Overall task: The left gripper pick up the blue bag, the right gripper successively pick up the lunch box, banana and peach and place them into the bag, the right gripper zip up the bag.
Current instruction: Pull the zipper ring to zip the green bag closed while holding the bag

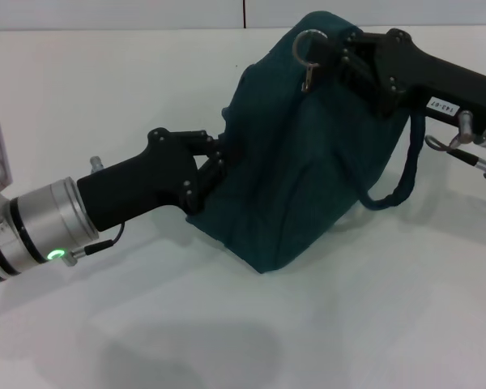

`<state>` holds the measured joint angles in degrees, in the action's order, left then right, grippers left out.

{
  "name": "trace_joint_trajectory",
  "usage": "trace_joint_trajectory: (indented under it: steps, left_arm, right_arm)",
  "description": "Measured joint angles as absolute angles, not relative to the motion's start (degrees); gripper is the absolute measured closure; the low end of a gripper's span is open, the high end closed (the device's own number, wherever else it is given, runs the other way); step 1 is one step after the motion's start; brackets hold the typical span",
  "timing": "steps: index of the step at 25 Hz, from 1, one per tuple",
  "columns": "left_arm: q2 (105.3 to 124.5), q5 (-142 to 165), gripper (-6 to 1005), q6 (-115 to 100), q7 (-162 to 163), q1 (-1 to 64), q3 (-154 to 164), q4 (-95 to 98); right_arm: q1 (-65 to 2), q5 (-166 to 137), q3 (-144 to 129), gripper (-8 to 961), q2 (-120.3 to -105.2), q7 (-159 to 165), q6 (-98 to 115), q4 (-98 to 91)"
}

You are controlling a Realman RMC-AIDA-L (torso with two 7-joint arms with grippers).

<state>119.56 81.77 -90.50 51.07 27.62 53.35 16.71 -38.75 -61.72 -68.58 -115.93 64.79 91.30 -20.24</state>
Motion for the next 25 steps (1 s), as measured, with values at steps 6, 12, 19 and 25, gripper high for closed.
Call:
trace_joint_trajectory:
  steps: [6,12,19,25]
  left_arm:
    - [119.03,85.4,942,-92.2,53.0,27.9,53.4,17.0]
    - [118.59,87.6,942,-94.4,54.1,27.8,53.5,17.0]
    - [118.21,89.0,942,-97.3,55.3,26.8,53.6,17.0]
    - [117.7,90.4,942,-98.7,55.7,26.2,54.0,16.8]
  right_arm:
    - [-38.1,-59.1,-68.5,935,-115.47,68.7,91.2,-20.2]
    - [-38.0,-58.7,-68.4,935,-115.4,69.1,90.9,-20.1]
    - [-37.4,-58.7,-68.4,935,-115.33,69.2,88.8,-20.1]
    - [-37.3,-58.7,-68.4,935,-115.31,69.2,87.0,-20.2]
